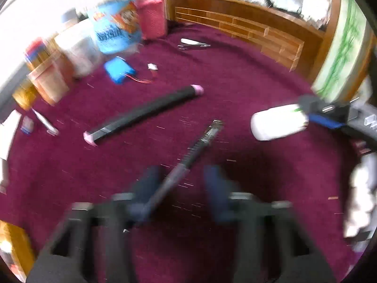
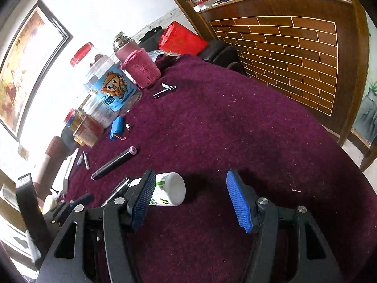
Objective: Organize rigid objects
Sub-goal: 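Grasp the clear pen with left while right grasps the green-labelled white bottle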
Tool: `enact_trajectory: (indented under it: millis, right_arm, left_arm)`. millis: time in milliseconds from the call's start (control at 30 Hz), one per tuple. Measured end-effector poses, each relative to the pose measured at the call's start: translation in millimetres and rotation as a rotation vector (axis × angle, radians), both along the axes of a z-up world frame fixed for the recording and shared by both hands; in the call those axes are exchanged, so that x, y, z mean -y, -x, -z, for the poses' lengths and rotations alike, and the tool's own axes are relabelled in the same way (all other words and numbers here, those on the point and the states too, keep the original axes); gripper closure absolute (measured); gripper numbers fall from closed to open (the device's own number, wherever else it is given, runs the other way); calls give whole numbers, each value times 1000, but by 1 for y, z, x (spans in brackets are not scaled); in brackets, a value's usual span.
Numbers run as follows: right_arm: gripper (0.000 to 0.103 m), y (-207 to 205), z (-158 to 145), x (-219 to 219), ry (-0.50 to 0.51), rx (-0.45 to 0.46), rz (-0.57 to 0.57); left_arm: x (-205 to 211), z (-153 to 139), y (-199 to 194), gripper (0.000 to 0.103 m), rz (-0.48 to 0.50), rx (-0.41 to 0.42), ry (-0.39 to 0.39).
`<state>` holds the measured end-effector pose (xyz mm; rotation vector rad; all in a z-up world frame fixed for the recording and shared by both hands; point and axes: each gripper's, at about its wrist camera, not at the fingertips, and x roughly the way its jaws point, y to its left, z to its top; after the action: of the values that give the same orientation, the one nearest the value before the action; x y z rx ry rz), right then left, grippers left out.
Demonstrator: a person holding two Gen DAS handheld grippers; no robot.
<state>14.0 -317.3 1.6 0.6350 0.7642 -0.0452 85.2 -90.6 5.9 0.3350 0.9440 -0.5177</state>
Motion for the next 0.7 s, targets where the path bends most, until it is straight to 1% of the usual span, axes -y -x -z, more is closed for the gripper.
enact_trajectory:
  millis: [33,67,100,267,367,433,500,533,567,600,633,667,700]
  right_arm:
    - [46,0,1,0,3,-5,-1]
    - [45,-1,1,0,6,-9,0]
    - [46,-1,2,0,10,-14,3]
    - [46,-1,2,-2,23,-11,4]
    - [45,-1,1,-3,25,-11,3]
    - [45,-1,1,-3,26,-11,4]
    - [44,-1,1,-3,27,-10,4]
    - [44,-1,1,-3,27,-10,4]
    - [44,-1,1,-3,27,-9,4]
    - [44,-2,2,-3,29,-8,4]
    - [43,-2,2,-3,32,-6,2]
    - [43,-2,2,-4,35,-5,1]
    - [42,-3,2,-4,38,-4,0]
  left_arm:
    - [-1,-2,3,91,2,-29,27]
    - [-1,-3,7,95,4,-25,19]
    - [-1,-3,13,96,14,-25,13]
    - [-16,-6,40,96,15,-77,37]
    - [-19,-7,47,95,-9,-76,25]
    - [-13,-6,40,85,-28,-67,16]
    - [-6,-4,32,51,-50,-48,19]
    - [-2,-2,27,49,-61,-35,21]
    - [2,0,23,50,-67,-20,24]
    - [3,1,20,60,-65,-17,42]
    - [2,1,17,95,-74,-24,56]
    - [1,-1,17,97,-81,-28,63]
    - [0,-3,19,98,-69,-50,81]
